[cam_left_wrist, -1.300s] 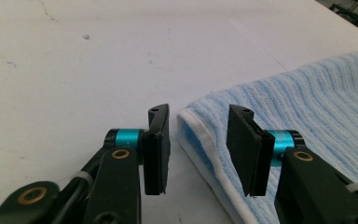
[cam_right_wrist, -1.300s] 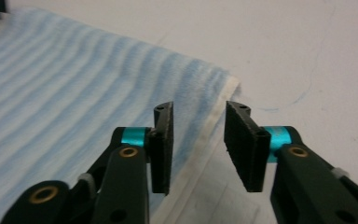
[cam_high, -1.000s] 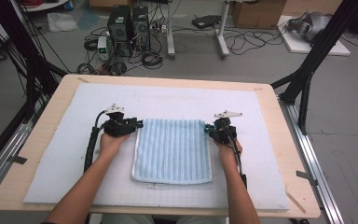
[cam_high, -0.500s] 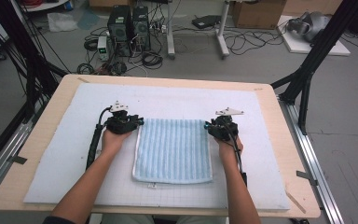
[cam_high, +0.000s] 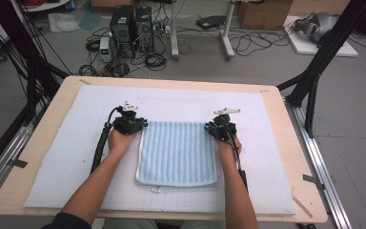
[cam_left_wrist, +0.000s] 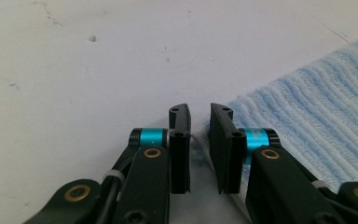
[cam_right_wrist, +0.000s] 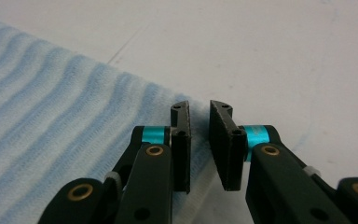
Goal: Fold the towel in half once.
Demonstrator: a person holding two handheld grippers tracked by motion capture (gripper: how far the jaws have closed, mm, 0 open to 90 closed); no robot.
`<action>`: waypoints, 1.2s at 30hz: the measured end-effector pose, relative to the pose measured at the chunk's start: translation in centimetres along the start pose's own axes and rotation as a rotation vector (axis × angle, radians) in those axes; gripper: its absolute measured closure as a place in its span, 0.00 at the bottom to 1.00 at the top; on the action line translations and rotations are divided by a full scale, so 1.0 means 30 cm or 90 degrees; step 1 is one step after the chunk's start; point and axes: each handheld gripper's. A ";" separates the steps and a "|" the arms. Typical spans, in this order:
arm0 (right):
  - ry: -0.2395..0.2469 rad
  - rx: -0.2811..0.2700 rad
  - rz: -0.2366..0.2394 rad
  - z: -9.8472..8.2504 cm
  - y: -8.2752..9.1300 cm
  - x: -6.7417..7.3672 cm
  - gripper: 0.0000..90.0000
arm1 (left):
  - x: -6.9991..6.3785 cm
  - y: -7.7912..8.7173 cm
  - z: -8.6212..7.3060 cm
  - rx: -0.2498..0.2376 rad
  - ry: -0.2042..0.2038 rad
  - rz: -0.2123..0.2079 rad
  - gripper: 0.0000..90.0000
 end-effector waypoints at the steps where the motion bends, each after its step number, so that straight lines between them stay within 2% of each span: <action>1: -0.003 0.001 0.000 0.000 0.002 -0.004 0.87 | 0.001 0.001 0.000 0.002 0.001 0.000 0.86; 3: -0.005 0.006 -0.011 0.001 0.010 -0.006 0.85 | 0.005 0.004 0.000 0.001 0.006 0.001 0.83; 5: -0.011 0.001 0.001 -0.002 0.028 -0.019 0.81 | 0.014 0.012 -0.002 -0.004 0.010 -0.002 0.75; 8: -0.002 -0.029 0.013 -0.005 0.071 -0.035 0.77 | 0.039 0.047 0.000 -0.048 0.044 -0.052 0.63; 9: 0.001 -0.040 0.019 -0.007 0.094 -0.041 0.75 | 0.043 0.061 0.002 -0.059 0.044 -0.060 0.62; 11: 0.019 -0.059 0.017 -0.012 0.137 -0.048 0.71 | 0.051 0.105 0.004 -0.110 0.044 -0.081 0.61; 13: 0.029 -0.067 0.018 -0.020 0.179 -0.054 0.67 | 0.057 0.149 0.000 -0.142 0.033 -0.102 0.55; 16: 0.033 -0.092 0.023 -0.041 0.241 -0.059 0.59 | 0.057 0.200 -0.017 -0.168 0.031 -0.129 0.41; 18: 0.023 -0.096 0.035 -0.066 0.275 -0.062 0.51 | 0.050 0.229 -0.032 -0.176 0.027 -0.131 0.34; 20: 0.021 -0.094 0.044 -0.088 0.296 -0.061 0.46 | 0.040 0.255 -0.054 -0.176 0.020 -0.125 0.24; 22: 0.028 -0.097 0.049 -0.115 0.320 -0.059 0.40 | 0.032 0.281 -0.085 -0.187 0.009 -0.128 0.22; 24: 0.031 -0.097 0.033 -0.139 0.345 -0.055 0.33 | 0.026 0.304 -0.103 -0.184 -0.008 -0.120 0.22; 26: 0.029 -0.108 0.031 -0.156 0.368 -0.052 0.28 | 0.022 0.321 -0.101 -0.187 -0.007 -0.115 0.22; 28: 0.046 -0.106 0.021 -0.155 0.384 -0.046 0.22 | 0.016 0.340 -0.105 -0.212 0.007 -0.117 0.22; 30: 0.063 -0.106 0.018 -0.148 0.397 -0.044 0.17 | 0.006 0.349 -0.110 -0.221 -0.004 -0.128 0.22; 31: 0.056 -0.111 0.026 -0.150 0.403 -0.045 0.13 | 0.002 0.350 -0.111 -0.222 -0.010 -0.129 0.22; 33: 0.055 -0.112 0.041 -0.157 0.406 -0.050 0.12 | -0.002 0.347 -0.110 -0.226 -0.016 -0.136 0.22; 36: 0.064 -0.109 0.042 -0.168 0.403 -0.060 0.12 | -0.001 0.344 -0.110 -0.229 -0.012 -0.145 0.22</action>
Point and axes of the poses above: each handheld gripper's, and its own axes: y roughly backward along the jaws, z roughly out of its top, x roughly to its left, and after that the axes turned 5 degrees about -z, right-handed
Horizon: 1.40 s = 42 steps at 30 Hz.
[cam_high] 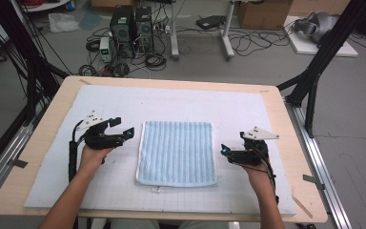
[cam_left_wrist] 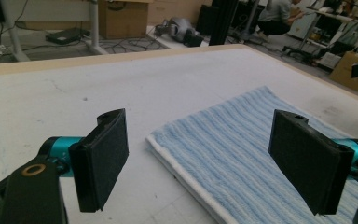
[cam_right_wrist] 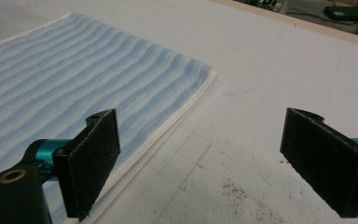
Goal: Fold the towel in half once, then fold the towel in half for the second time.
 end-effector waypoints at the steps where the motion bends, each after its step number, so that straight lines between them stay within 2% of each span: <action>1: -0.004 0.001 0.004 -0.002 0.001 -0.003 0.12 | -0.001 -0.001 0.000 0.001 0.001 -0.002 0.22; 7: -0.013 -0.009 -0.004 -0.001 0.006 -0.017 0.12 | -0.007 -0.004 0.000 0.004 0.000 -0.009 0.20; 17: -0.006 -0.006 0.000 -0.001 0.001 -0.012 0.12 | -0.011 -0.007 0.000 0.004 -0.001 -0.010 0.20; 22: -0.010 -0.009 -0.001 -0.001 0.003 -0.015 0.12 | -0.007 -0.010 -0.004 0.014 0.003 -0.003 0.20; 24: -0.011 -0.006 -0.001 -0.002 0.002 -0.015 0.12 | -0.003 -0.017 -0.009 0.028 0.011 0.005 0.20; 26: -0.016 -0.005 0.000 -0.004 0.003 -0.014 0.12 | -0.001 -0.023 -0.016 0.038 0.014 0.000 0.21; 29: -0.013 -0.007 0.002 -0.007 0.003 -0.016 0.12 | -0.005 -0.038 -0.020 0.047 0.003 0.005 0.21; 33: -0.029 -0.011 0.009 -0.012 0.010 -0.022 0.12 | -0.010 -0.062 -0.023 0.058 -0.020 0.018 0.23; 35: -0.033 -0.012 0.011 -0.015 0.014 -0.023 0.12 | -0.003 -0.080 -0.008 0.058 -0.009 0.037 0.25; 36: -0.033 -0.012 0.014 -0.017 0.014 -0.024 0.12 | 0.000 -0.086 -0.003 0.054 -0.004 0.037 0.26; 37: -0.033 -0.010 0.015 -0.018 0.015 -0.024 0.12 | 0.003 -0.095 0.005 0.050 0.004 0.029 0.26; 40: -0.042 -0.012 0.017 -0.021 0.017 -0.031 0.12 | 0.007 -0.128 0.025 0.067 0.014 0.014 0.26; 42: -0.047 -0.014 0.019 -0.023 0.018 -0.035 0.12 | 0.012 -0.147 0.038 0.069 0.010 0.012 0.27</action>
Point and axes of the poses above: each handheld gripper's, and its own axes: y roughly backward along the jaws, z roughly out of its top, x roughly to its left, and after that the axes turned 5 degrees about -z, right-handed
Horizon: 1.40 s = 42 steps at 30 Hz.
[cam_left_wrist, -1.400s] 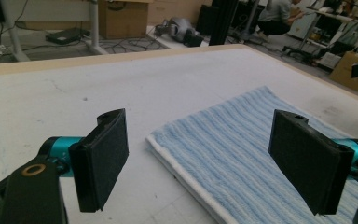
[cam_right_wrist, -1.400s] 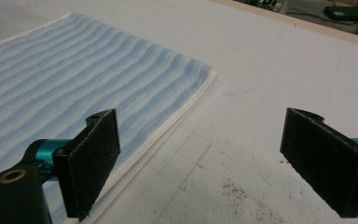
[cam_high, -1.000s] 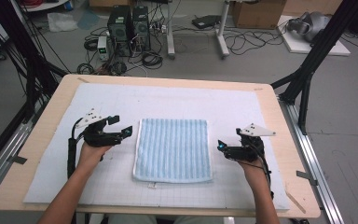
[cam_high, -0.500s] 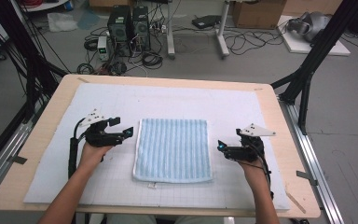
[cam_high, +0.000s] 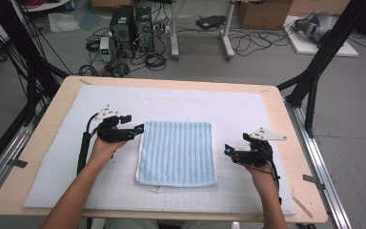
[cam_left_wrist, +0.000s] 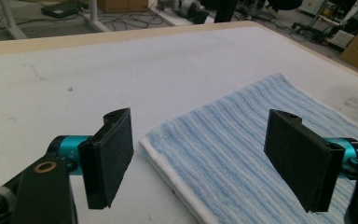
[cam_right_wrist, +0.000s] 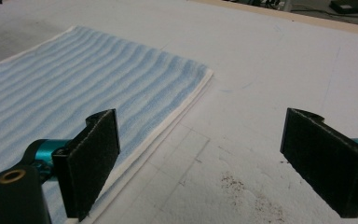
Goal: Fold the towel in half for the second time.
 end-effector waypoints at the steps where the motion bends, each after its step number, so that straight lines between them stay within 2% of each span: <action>1: -0.002 0.001 0.001 0.000 0.001 -0.001 0.12 | 0.006 -0.010 0.007 0.005 0.002 -0.003 0.28; 4: -0.008 -0.003 0.006 0.000 0.003 -0.001 0.12 | 0.026 -0.037 0.020 0.022 0.003 0.012 0.32; 11: -0.009 -0.002 0.009 0.000 0.001 -0.003 0.12 | 0.067 -0.085 0.025 0.057 0.016 0.040 0.32; 13: -0.010 -0.002 0.008 -0.001 -0.001 -0.006 0.12 | 0.070 -0.100 0.027 0.059 0.016 0.042 0.33; 16: -0.009 0.000 0.007 -0.004 -0.004 -0.007 0.12 | 0.070 -0.129 0.028 0.079 0.010 0.044 0.34; 21: -0.011 0.003 0.009 -0.004 -0.003 -0.006 0.12 | 0.074 -0.179 0.015 0.131 0.019 0.061 0.39; 24: -0.014 0.002 0.008 -0.004 -0.002 -0.008 0.12 | 0.070 -0.198 0.007 0.143 0.018 0.069 0.40; 28: -0.014 0.002 0.007 -0.005 0.001 -0.013 0.12 | 0.063 -0.212 -0.004 0.168 -0.007 0.079 0.48; 30: -0.018 0.002 0.008 -0.006 0.003 -0.014 0.12 | 0.060 -0.217 -0.009 0.186 -0.031 0.084 0.55; 38: -0.023 -0.001 0.007 -0.006 0.009 -0.021 0.12 | 0.046 -0.228 -0.018 0.199 -0.043 0.077 0.68; 42: -0.025 0.004 0.005 -0.008 0.009 -0.021 0.12 | 0.037 -0.230 -0.022 0.195 -0.048 0.061 0.85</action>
Point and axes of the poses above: each handheld gripper's, and its own axes: y roughly backward along the jaws, z roughly out of its top, x roughly to its left, and after that the axes turned 5 degrees about -z, right-handed
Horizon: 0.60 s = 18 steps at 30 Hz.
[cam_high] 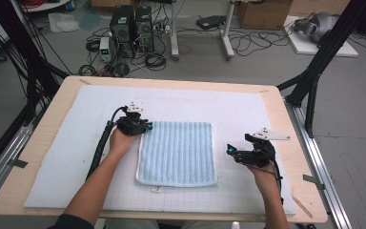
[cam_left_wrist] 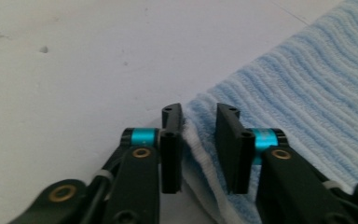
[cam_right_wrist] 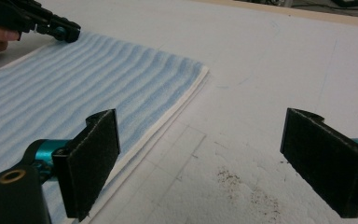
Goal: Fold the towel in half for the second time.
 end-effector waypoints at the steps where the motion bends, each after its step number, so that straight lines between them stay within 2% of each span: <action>1: 0.001 0.001 0.000 -0.001 -0.001 0.000 0.12 | -0.001 0.000 -0.001 -0.001 -0.001 0.000 0.87; 6: -0.004 0.003 0.000 -0.002 -0.003 -0.001 0.12 | -0.010 -0.001 -0.010 -0.014 -0.006 0.006 0.93; 10: 0.000 0.007 0.001 0.002 -0.013 0.001 0.12 | -0.007 -0.001 -0.010 -0.015 -0.003 0.003 0.94; 14: 0.009 0.028 0.005 -0.004 -0.043 0.016 0.12 | -0.007 -0.001 -0.011 -0.017 -0.003 0.003 0.94; 18: 0.007 0.023 0.007 0.005 -0.063 0.026 0.12 | -0.004 0.001 -0.012 -0.017 0.000 0.000 0.94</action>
Point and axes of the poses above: each handheld gripper's, and its own axes: y roughly backward along the jaws, z roughly out of its top, x roughly to its left, and after that the axes turned 5 degrees about -z, right-handed
